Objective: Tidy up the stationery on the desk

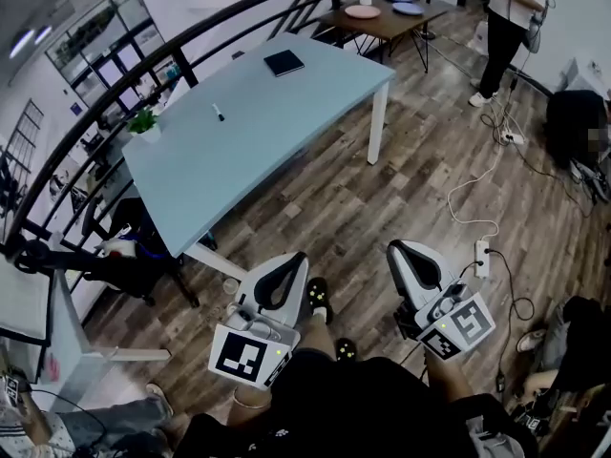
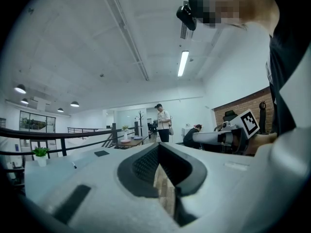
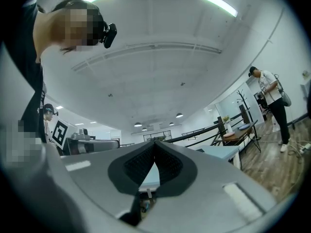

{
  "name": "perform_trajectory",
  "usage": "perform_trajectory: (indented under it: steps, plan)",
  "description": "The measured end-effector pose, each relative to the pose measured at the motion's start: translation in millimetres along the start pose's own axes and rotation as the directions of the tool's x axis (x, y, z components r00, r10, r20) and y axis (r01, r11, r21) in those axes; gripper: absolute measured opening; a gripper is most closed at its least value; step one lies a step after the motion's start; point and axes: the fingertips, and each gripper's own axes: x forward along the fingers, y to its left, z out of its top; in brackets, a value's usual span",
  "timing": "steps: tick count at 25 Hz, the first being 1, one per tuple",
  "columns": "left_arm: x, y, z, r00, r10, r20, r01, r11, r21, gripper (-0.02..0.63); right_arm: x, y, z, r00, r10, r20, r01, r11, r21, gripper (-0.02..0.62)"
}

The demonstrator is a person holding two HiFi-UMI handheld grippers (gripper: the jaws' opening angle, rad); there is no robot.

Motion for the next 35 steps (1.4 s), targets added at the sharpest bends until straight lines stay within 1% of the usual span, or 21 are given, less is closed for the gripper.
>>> perform_trajectory:
  steps: [3,8,11,15,22,26,29,33,35]
  plan:
    - [11.7,9.4,-2.0,1.0,0.002,-0.001,-0.002,1.0,-0.005,-0.009,3.7,-9.7,-0.7,1.0,-0.015,-0.005,0.015,1.0,-0.005,0.008]
    - [40.6,26.3,-4.8,0.999,-0.036,0.01,0.036,0.999,-0.003,-0.009,16.1,-33.1,-1.0,0.999,-0.048,0.003,0.048,0.999,-0.016,0.006]
    - [60.1,36.2,-4.8,0.998,-0.061,0.014,0.061,0.998,0.0,-0.009,29.7,-49.0,-1.2,0.998,-0.067,-0.002,0.067,0.998,-0.021,0.006]
    - [86.1,60.6,-8.3,0.997,-0.07,0.033,0.07,0.997,-0.012,-0.009,57.5,-69.0,-3.9,0.997,-0.072,-0.01,0.071,0.997,-0.031,0.006]
    - [127.5,119.0,-14.6,0.996,-0.068,0.055,0.07,0.997,-0.035,-0.009,114.8,-101.5,-11.0,0.997,-0.074,-0.025,0.073,0.996,-0.05,0.006]
    - [157.0,154.2,-20.9,0.996,-0.078,0.052,0.08,0.996,-0.033,-0.009,151.3,-126.8,-15.8,0.995,-0.089,-0.04,0.086,0.995,-0.056,0.006]
    - [179.8,184.1,-19.6,0.995,-0.077,0.061,0.081,0.995,-0.051,-0.009,181.0,-143.9,-15.2,0.993,-0.106,-0.045,0.103,0.993,-0.063,0.006]
    - [211.2,223.5,-18.2,0.994,-0.091,0.059,0.093,0.995,-0.034,-0.009,220.9,-170.3,-12.4,0.99,-0.13,-0.048,0.126,0.99,-0.067,0.006]
    - [225.2,243.6,-18.2,0.994,-0.095,0.06,0.097,0.995,-0.037,-0.009,241.5,-182.1,-12.5,0.989,-0.139,-0.052,0.135,0.988,-0.07,0.006]
